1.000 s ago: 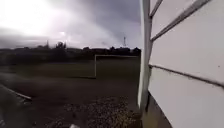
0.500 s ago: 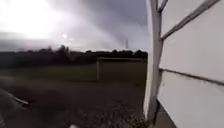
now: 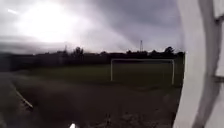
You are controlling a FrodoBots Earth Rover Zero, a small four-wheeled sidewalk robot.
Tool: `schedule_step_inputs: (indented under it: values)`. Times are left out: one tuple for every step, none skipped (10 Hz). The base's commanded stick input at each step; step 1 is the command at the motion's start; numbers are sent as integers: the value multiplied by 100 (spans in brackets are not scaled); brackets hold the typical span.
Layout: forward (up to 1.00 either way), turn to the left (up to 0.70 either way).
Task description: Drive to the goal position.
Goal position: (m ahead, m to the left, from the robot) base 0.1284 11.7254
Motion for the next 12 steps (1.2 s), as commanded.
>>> schedule_step_inputs:
  values:
    - [70, 35]
    - [70, 35]
    - [70, 35]
    - [70, 35]
    - [70, 35]
    - [70, 35]
    - [70, 35]
    - [70, 34]
    - [70, 33]
    - [70, 33]
    - [70, 33]
    - [70, 33]
